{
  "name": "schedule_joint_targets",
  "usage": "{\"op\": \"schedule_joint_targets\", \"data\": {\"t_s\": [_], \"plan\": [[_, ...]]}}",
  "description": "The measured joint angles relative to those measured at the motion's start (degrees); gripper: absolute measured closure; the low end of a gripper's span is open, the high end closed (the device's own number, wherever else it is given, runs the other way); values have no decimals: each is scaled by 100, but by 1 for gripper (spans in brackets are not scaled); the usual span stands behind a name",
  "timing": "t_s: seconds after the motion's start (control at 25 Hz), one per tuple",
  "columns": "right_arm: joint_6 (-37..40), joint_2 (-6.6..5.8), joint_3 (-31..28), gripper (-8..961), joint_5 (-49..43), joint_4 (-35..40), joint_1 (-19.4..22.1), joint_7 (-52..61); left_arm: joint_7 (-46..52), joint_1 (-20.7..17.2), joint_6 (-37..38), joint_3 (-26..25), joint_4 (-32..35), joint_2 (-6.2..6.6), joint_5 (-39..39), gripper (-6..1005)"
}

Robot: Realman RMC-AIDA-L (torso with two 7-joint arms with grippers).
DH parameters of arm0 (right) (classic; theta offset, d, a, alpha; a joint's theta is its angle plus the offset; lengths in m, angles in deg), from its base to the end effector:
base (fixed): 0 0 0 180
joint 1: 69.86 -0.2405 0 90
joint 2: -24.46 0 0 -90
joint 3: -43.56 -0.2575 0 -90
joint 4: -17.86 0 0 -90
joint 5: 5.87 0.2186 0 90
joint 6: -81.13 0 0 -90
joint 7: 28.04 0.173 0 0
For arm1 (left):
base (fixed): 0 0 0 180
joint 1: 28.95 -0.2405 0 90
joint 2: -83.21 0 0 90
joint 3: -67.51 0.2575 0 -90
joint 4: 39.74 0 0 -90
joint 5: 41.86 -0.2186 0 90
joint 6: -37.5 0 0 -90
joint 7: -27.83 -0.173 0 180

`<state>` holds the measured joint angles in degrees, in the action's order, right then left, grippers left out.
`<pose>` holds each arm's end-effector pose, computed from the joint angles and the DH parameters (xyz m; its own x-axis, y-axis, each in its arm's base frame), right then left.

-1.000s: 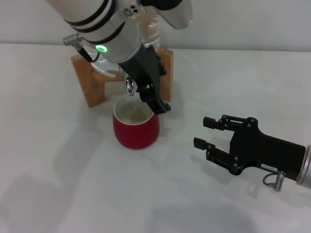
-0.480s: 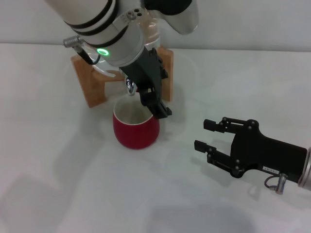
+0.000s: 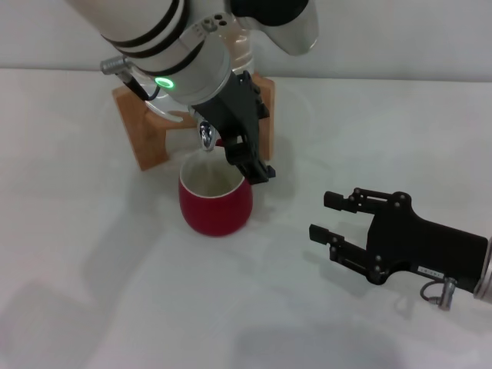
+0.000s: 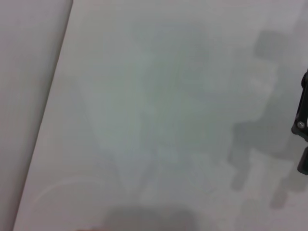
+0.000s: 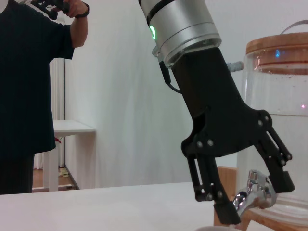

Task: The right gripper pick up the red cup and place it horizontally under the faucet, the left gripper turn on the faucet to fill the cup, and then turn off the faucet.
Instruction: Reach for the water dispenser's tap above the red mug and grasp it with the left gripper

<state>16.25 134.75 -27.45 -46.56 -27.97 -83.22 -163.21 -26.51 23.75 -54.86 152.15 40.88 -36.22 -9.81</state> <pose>0.2221 0.3026 -0.0696 0.7823 0.0544 -0.6206 -0.2263 -0.9033 -0.3645 -0.0552 0.3902 -0.0385 0.9142 -0.0377 -0.4035 -0.1477 -0.9582 -0.2450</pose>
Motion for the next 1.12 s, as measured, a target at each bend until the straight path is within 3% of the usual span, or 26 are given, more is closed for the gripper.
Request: {"op": "schedule_joint_targets", "data": {"t_s": [1.12], "plan": [[-164, 9, -71, 485, 0, 93, 56, 0, 203, -138, -230, 81, 373, 8, -233, 112]]}}
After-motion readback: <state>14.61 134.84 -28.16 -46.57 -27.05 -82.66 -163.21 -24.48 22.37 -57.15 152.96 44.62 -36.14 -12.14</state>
